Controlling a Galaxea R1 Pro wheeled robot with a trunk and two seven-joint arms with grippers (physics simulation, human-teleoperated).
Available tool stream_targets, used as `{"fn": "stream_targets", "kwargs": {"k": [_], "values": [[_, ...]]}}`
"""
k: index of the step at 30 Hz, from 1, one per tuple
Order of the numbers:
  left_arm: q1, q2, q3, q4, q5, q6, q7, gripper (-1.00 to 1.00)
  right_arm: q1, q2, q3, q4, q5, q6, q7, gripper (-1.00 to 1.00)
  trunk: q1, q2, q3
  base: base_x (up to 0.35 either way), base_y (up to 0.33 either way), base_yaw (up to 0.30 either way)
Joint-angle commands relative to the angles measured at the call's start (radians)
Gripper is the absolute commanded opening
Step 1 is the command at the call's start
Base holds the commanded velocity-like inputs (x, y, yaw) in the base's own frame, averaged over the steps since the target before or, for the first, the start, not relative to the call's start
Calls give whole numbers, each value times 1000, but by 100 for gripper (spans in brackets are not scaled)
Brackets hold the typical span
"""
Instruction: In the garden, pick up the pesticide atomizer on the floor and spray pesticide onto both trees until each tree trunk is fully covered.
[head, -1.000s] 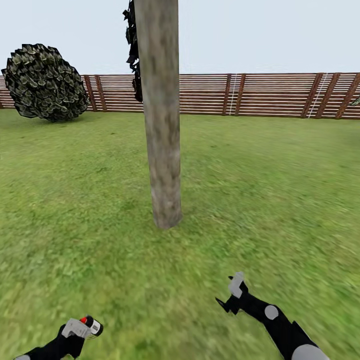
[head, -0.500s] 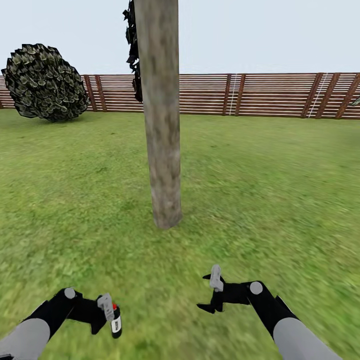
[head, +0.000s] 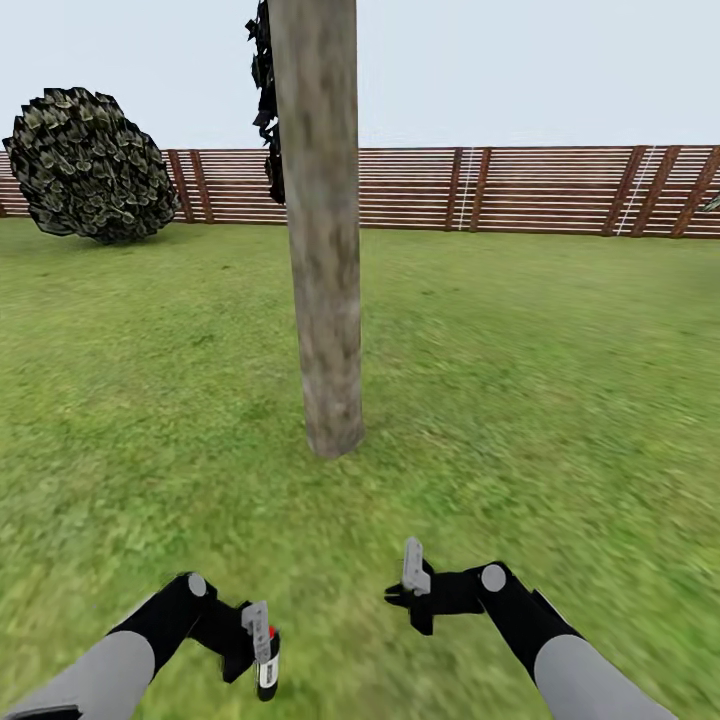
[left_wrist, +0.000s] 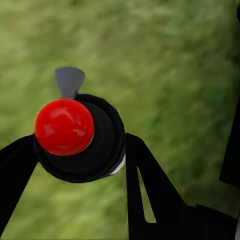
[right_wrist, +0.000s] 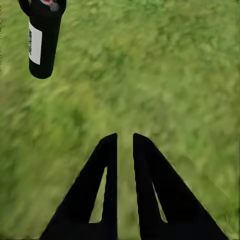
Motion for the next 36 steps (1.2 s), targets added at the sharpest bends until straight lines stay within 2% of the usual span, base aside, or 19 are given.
{"fn": "stream_targets", "kwargs": {"k": [1, 3, 4, 8, 12, 20, 28, 36], "values": [[0, -12, -2, 0, -1, 0, 0, -100, 0, 11, 0, 0, 1, 1, 0, -100, 0, 0, 0, 0, 0, 0], [0, -27, -3, 0, -1, 0, 0, -100, 0, 31, 1, 0, 8, 1, 0, -100, 0, 0, 0, 0, 0, 0], [-1, -37, -4, -1, -1, 0, -1, -100, 0, 44, 1, -1, 26, 1, -1, -100, 0, 0, 0, 0, 0, 0], [-2, -61, -12, -2, -1, -1, -1, -100, 0, 69, 0, -5, 86, 3, -2, -100, 0, 0, 0, 0, 0, 0], [-7, -76, -32, -2, -1, -1, -1, -100, 0, 97, 0, -7, 118, 3, -2, -100, 0, 0, 0, 0, 0, 0], [-12, -96, -40, -8, 0, -5, -3, -100, 0, 103, 0, -9, 124, 3, -2, -100, 0, 0, 0, 0, 0, 0], [-13, -132, -39, -19, 0, -8, -2, -100, 0, 103, 0, -9, 124, 3, -2, -100, 0, 0, 0, 0, 0, 0], [-14, -146, -38, -30, 1, -9, -1, -100, 0, 103, 0, -9, 124, 2, -2, -100, 0, 0, 0, 0, 0, 0]]}}
